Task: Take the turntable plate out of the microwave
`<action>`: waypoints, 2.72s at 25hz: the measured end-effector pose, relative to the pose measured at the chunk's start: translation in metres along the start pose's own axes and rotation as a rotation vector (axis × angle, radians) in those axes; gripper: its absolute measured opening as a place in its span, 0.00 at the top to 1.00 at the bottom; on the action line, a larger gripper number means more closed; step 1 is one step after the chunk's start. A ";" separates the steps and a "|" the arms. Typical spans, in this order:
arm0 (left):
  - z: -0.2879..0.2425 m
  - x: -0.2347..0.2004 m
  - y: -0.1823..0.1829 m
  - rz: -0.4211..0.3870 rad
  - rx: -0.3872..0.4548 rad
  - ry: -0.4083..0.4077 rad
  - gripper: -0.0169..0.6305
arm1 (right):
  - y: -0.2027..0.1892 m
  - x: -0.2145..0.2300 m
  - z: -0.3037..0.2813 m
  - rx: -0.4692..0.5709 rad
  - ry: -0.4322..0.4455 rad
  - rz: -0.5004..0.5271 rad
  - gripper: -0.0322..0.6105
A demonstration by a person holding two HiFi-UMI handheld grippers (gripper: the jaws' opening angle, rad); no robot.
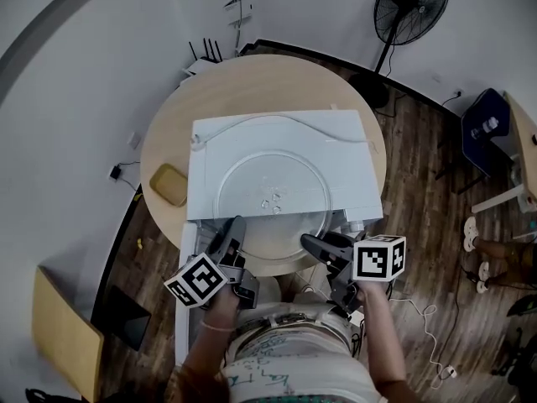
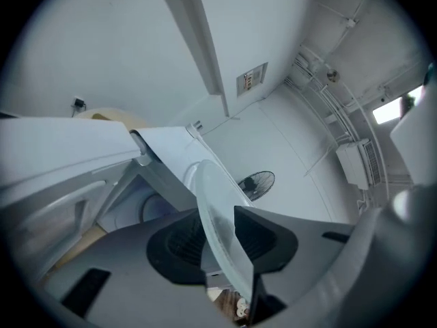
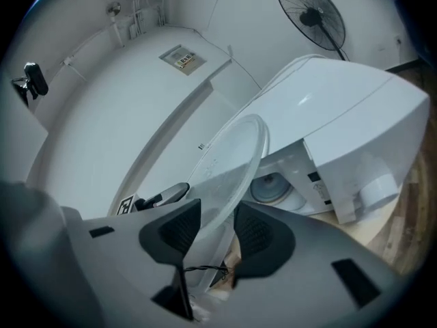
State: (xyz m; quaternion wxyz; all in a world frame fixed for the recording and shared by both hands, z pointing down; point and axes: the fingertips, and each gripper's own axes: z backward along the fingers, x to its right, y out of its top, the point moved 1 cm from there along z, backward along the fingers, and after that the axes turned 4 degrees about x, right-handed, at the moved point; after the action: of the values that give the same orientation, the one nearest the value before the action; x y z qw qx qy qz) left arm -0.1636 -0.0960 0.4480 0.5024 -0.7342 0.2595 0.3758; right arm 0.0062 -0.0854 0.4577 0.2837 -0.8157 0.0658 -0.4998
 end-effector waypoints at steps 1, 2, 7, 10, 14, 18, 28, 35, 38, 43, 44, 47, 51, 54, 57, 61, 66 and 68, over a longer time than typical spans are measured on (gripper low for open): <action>0.002 -0.001 0.001 -0.018 0.001 0.002 0.79 | 0.000 0.000 0.000 -0.002 -0.003 0.017 0.72; 0.004 -0.002 0.002 -0.031 0.003 0.002 0.78 | 0.000 -0.001 0.000 -0.006 -0.005 0.035 0.72; 0.021 0.003 -0.004 -0.045 -0.010 -0.025 0.74 | -0.001 -0.003 0.001 -0.018 -0.013 0.087 0.71; 0.034 0.007 -0.010 -0.088 -0.020 -0.029 0.75 | -0.002 -0.003 0.003 -0.016 -0.026 0.107 0.70; 0.049 0.012 -0.025 -0.111 -0.060 -0.040 0.75 | -0.008 -0.004 0.006 -0.017 -0.017 0.118 0.68; 0.058 0.012 -0.037 -0.026 -0.063 -0.058 0.83 | -0.010 -0.004 0.006 -0.002 0.011 0.052 0.72; 0.050 0.008 -0.030 -0.002 -0.063 -0.043 0.86 | -0.001 -0.008 0.001 -0.019 -0.024 0.086 0.73; 0.028 0.012 -0.014 0.027 -0.043 -0.075 0.86 | 0.021 -0.005 -0.009 0.033 -0.022 0.048 0.73; 0.019 0.009 -0.006 0.033 -0.037 -0.071 0.86 | 0.027 -0.003 -0.016 0.043 -0.031 0.035 0.73; 0.006 0.009 -0.001 0.016 -0.039 -0.077 0.86 | 0.031 0.001 -0.020 0.026 -0.037 0.022 0.73; 0.004 0.008 -0.001 0.001 -0.042 -0.074 0.86 | 0.030 0.002 -0.021 0.018 -0.039 0.031 0.72; 0.000 0.008 0.000 -0.032 -0.037 -0.066 0.86 | 0.028 0.004 -0.019 0.013 -0.031 0.057 0.71; -0.003 0.010 0.003 -0.058 -0.011 -0.065 0.86 | 0.022 0.007 -0.005 -0.030 -0.088 0.244 0.57; -0.001 0.010 0.007 -0.124 0.022 -0.035 0.85 | 0.017 0.010 0.006 -0.060 -0.149 0.422 0.60; 0.006 0.016 0.012 -0.305 0.035 -0.029 0.78 | 0.020 0.004 0.013 0.017 -0.174 0.581 0.76; 0.016 0.033 -0.003 -0.533 -0.038 -0.061 0.76 | 0.032 -0.003 0.023 0.186 -0.186 0.648 0.95; 0.022 0.037 -0.033 -0.663 -0.112 -0.075 0.90 | 0.025 0.001 0.017 0.202 -0.165 0.614 0.96; 0.019 0.040 -0.045 -0.665 -0.139 -0.095 0.91 | 0.022 0.000 0.013 0.200 -0.156 0.625 0.96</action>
State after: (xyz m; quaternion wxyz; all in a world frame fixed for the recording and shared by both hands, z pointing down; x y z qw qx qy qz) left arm -0.1118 -0.0627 0.4358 0.5577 -0.7927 -0.0442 0.2420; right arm 0.0213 -0.0981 0.4413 0.5061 -0.7599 0.2417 -0.3287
